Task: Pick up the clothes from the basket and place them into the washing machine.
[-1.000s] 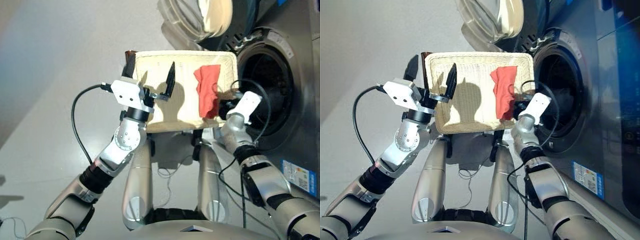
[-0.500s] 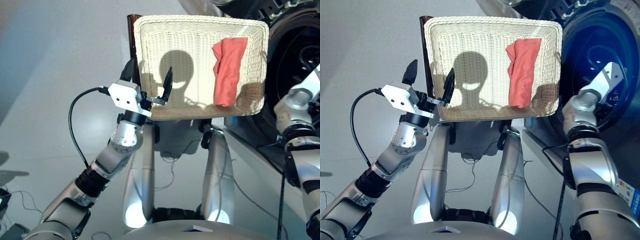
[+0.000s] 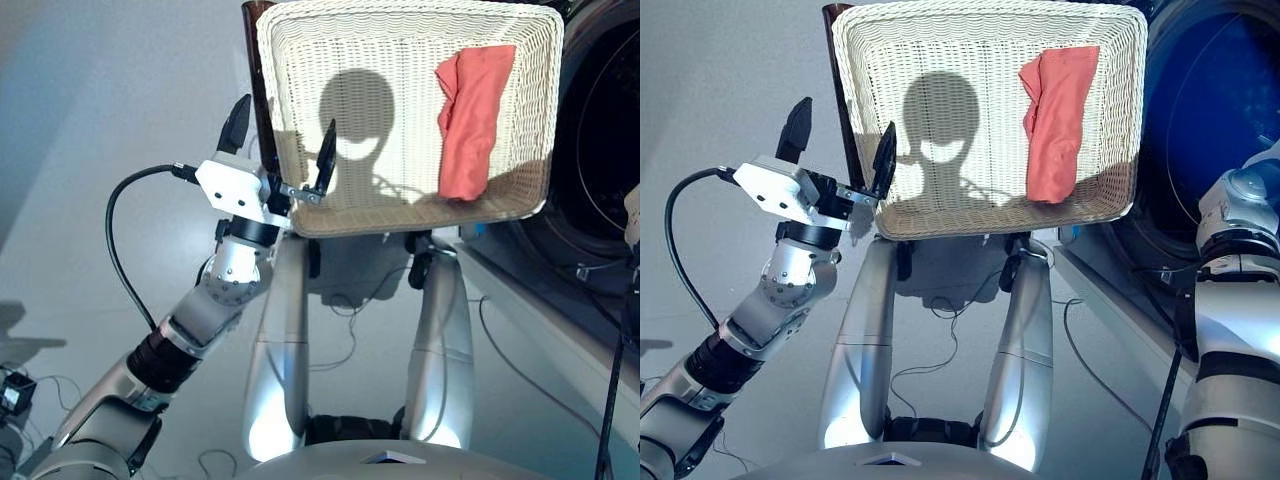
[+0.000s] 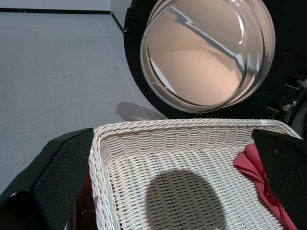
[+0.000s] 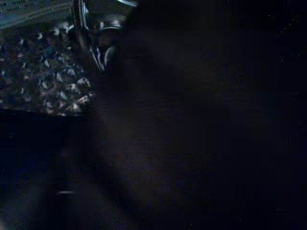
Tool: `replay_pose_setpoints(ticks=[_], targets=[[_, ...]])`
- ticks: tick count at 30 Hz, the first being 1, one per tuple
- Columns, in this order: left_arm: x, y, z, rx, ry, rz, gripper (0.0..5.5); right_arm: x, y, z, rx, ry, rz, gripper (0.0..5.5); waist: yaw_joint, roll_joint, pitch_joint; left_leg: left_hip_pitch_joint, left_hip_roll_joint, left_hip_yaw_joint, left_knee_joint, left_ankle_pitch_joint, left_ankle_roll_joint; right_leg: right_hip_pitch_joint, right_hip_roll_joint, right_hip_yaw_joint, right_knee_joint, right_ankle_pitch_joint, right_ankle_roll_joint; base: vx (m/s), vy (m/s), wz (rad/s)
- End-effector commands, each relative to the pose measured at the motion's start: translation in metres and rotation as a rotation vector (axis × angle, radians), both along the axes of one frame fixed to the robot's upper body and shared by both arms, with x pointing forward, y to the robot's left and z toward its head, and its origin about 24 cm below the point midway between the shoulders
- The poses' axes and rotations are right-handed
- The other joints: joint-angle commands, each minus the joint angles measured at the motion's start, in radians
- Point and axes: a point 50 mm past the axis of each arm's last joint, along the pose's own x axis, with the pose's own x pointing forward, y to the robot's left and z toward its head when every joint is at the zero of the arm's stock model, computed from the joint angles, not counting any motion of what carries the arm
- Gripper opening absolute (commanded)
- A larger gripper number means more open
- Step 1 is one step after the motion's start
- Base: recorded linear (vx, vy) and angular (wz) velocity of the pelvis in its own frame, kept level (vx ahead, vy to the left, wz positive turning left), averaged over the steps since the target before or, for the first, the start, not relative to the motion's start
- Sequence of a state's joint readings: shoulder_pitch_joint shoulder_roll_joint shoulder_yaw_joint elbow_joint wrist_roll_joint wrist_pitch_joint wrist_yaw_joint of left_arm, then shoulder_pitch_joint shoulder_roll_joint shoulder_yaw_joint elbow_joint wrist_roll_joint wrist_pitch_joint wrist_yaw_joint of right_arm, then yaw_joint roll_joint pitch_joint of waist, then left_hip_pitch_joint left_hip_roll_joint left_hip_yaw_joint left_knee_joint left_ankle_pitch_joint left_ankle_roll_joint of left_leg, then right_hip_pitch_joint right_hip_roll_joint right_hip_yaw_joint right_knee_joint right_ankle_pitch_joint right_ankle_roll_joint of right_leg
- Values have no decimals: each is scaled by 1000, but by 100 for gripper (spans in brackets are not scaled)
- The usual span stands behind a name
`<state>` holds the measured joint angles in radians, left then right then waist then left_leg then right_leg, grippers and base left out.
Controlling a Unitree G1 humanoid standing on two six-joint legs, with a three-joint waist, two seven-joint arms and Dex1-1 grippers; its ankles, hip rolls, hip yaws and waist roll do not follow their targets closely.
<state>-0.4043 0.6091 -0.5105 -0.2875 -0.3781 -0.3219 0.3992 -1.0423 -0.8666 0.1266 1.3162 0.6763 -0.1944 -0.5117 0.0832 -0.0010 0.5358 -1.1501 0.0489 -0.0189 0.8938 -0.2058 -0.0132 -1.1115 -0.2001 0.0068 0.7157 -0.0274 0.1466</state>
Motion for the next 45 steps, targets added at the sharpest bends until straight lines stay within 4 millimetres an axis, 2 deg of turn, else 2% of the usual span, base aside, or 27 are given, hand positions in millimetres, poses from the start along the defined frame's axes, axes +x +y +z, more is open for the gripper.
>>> replay_pose_setpoints(ticks=[1,6,10,12,14,16,17,22,28,32,37,42,45], targets=[[-25,-8,20,-84,-133,-101,550,-46,-46,44,-80,-108,-144,550,-25,52,-16,90,20,42,-135,50,-61,21,41,13,87,-118,-58,0,0,0],[-24,-8,22,-99,-128,-113,550,-33,-35,33,-27,-190,-56,550,-27,54,-16,101,18,41,-153,55,-59,29,43,13,71,-115,-60,0,0,0],[-24,-7,21,-124,-114,-114,550,-14,-11,13,29,-266,68,550,-31,47,-16,111,18,45,-164,57,-59,40,46,15,62,-114,-63,0,0,0],[-22,-5,20,-143,-101,-100,550,-1,12,0,30,-300,155,550,-39,40,-16,114,19,47,-168,58,-58,41,47,17,59,-112,-64,0,0,0],[-21,-3,20,-158,-97,-85,550,9,45,-14,16,-351,309,550,-51,29,-16,117,20,50,-176,61,-56,40,49,20,53,-109,-64,0,0,0],[-20,-1,19,-162,-94,-73,550,12,71,-24,3,-384,395,550,-58,20,-16,119,20,51,-179,62,-55,44,49,23,46,-107,-65,0,0,0],[-20,1,19,-172,-92,-61,550,12,93,-27,-13,-417,468,550,-63,16,-16,117,20,53,-181,65,-54,44,51,25,43,-104,-65,0,0,0],[-18,10,16,-174,-81,-26,550,-2,171,-55,-90,-385,776,550,-78,-1,-16,126,24,64,-190,71,-49,45,54,33,36,-98,-65,0,0,0],[-22,9,14,-150,-84,-33,550,-19,223,-65,-167,-362,1047,550,-80,-6,-16,126,27,63,-190,74,-43,45,54,30,34,-92,-63,0,0,0],[-23,11,14,-118,-105,-16,550,-28,249,-62,-331,-311,1197,550,-80,-7,-16,129,29,65,-192,74,-40,45,56,31,34,-89,-62,0,0,0],[-26,11,13,-104,-117,-15,550,-31,269,-59,-469,-274,1304,550,-74,-5,-16,127,28,67,-185,70,-38,46,56,33,35,-85,-60,0,0,0],[-26,10,12,-128,-108,-22,550,-18,280,-57,-472,-264,1282,550,-63,5,-16,127,27,68,-180,68,-34,47,56,32,35,-83,-62,0,0,0],[-25,8,14,-156,-107,-37,550,-3,282,-49,-508,-245,1222,550,-52,13,-16,128,26,67,-180,66,-33,47,54,30,34,-83,-62,0,0,0]])
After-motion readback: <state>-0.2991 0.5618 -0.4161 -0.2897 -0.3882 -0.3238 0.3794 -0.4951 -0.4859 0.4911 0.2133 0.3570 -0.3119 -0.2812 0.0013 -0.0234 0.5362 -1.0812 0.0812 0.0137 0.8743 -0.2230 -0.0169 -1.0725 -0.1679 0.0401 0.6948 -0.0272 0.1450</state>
